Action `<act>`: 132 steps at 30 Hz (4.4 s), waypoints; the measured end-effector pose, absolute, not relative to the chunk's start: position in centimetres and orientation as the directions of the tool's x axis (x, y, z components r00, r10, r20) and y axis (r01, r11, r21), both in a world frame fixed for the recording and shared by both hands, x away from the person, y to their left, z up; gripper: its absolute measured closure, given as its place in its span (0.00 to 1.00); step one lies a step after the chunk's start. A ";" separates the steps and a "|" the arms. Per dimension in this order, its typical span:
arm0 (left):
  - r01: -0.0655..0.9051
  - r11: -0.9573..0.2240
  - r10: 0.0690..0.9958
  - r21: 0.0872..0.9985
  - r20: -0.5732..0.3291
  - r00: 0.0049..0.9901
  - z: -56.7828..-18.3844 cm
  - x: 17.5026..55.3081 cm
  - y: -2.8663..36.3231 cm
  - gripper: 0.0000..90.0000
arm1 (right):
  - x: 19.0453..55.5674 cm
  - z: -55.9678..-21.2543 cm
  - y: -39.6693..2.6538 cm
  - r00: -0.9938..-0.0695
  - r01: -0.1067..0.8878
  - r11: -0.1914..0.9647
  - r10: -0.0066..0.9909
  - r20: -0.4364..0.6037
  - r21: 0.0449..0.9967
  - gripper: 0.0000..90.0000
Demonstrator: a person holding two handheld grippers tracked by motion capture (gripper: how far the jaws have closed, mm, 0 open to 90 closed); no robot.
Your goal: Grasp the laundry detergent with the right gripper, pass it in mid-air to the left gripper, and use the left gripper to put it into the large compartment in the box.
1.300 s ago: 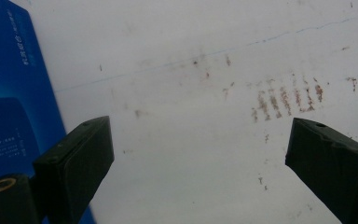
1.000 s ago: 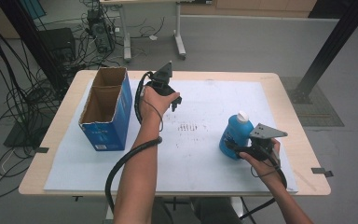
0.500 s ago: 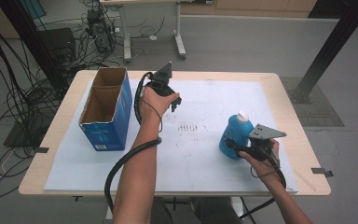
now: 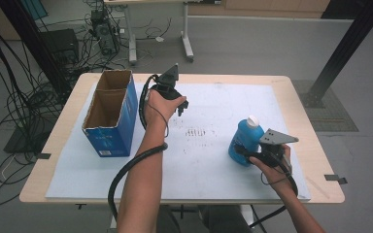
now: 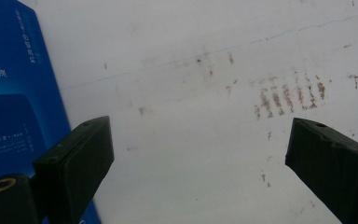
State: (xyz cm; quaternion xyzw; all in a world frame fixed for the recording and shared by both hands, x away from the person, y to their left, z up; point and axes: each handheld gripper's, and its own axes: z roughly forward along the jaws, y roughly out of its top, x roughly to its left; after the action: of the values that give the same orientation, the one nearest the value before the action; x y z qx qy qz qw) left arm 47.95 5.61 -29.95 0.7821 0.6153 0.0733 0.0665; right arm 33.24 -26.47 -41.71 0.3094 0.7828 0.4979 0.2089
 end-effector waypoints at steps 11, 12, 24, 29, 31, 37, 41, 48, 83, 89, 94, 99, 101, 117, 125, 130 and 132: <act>0.952 -0.234 0.972 0.198 0.037 0.231 -29.7 47.8 5.6 0.09 | 33.2 -41.7 -26.4 -0.722 0.274 0.319 0.691 -0.025 0.907 0.46; 0.952 -0.234 0.972 0.196 0.037 0.231 -29.6 47.8 5.6 0.09 | 33.2 -41.7 -26.5 -0.722 0.274 0.318 0.691 -0.025 0.908 0.46; 0.949 -0.240 0.971 0.203 0.046 0.236 -29.2 47.7 5.6 0.09 | 33.3 -41.7 -26.5 -0.725 0.274 0.322 0.688 -0.025 0.906 0.46; 0.950 -0.237 0.972 0.204 0.044 0.233 -29.1 47.6 5.7 0.09 | 33.3 -41.7 -26.5 -0.727 0.273 0.324 0.686 -0.027 0.906 0.46; 0.950 -0.238 0.971 0.203 0.045 0.234 -29.1 47.6 5.7 0.09 | 33.3 -41.7 -26.5 -0.726 0.274 0.324 0.687 -0.026 0.906 0.46; 0.949 -0.241 0.970 0.202 0.045 0.237 -28.9 47.6 5.8 0.09 | 33.3 -41.7 -26.5 -0.726 0.274 0.322 0.687 -0.025 0.906 0.47; 0.949 -0.238 0.971 0.208 0.048 0.233 -28.7 47.5 5.9 0.09 | 33.3 -41.7 -26.5 -0.726 0.273 0.322 0.687 -0.025 0.907 0.47; 0.949 -0.235 0.972 0.211 0.049 0.230 -28.5 47.3 6.1 0.09 | 33.2 -41.7 -26.4 -0.723 0.276 0.323 0.690 -0.026 0.905 0.48; 0.942 -0.256 0.967 0.216 0.049 0.251 -27.4 47.0 6.6 0.09 | 33.2 -41.7 -26.5 -0.721 0.279 0.319 0.692 -0.022 0.906 0.49; 0.946 -0.258 0.966 0.196 0.044 0.255 -28.2 47.0 7.0 0.09 | 33.1 -41.7 -26.4 -0.719 0.275 0.316 0.695 -0.025 0.908 0.49; 0.944 -0.273 0.962 0.187 0.037 0.271 -28.5 46.9 7.0 0.09 | 33.2 -41.7 -26.4 -0.718 0.279 0.314 0.696 -0.020 0.908 0.49; 0.940 -0.294 0.955 0.172 0.030 0.294 -28.5 46.9 7.0 0.09 | 33.4 -41.6 -26.5 -0.726 0.286 0.319 0.687 -0.013 0.903 0.49; 0.938 -0.300 0.954 0.176 0.029 0.300 -28.3 46.9 7.0 0.09 | 33.5 -41.5 -26.5 -0.729 0.291 0.322 0.685 -0.010 0.901 0.49; 0.852 -0.497 0.867 0.163 0.062 0.494 -23.0 46.5 8.2 0.09 | 36.8 -37.1 -25.8 -0.778 0.368 0.339 0.622 0.087 0.866 0.49; 0.792 -0.589 0.808 0.160 0.077 0.585 -20.4 46.4 8.7 0.09 | 39.9 -34.0 -24.5 -0.812 0.369 0.377 0.575 0.098 0.850 0.49; 0.732 -0.666 0.746 0.147 0.093 0.660 -18.2 46.6 9.0 0.08 | 41.8 -32.7 -23.4 -0.831 0.370 0.405 0.546 0.103 0.836 0.49; 0.714 -0.685 0.728 0.147 0.098 0.678 -17.4 46.8 9.0 0.08 | 42.5 -31.9 -22.9 -0.843 0.364 0.424 0.528 0.100 0.829 0.49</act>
State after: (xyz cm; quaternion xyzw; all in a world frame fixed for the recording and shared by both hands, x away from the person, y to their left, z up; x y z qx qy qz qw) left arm 46.80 9.01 -17.43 0.9147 0.3942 0.0744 0.0485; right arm 42.53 -22.93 -31.94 0.2657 0.8392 0.4662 0.0880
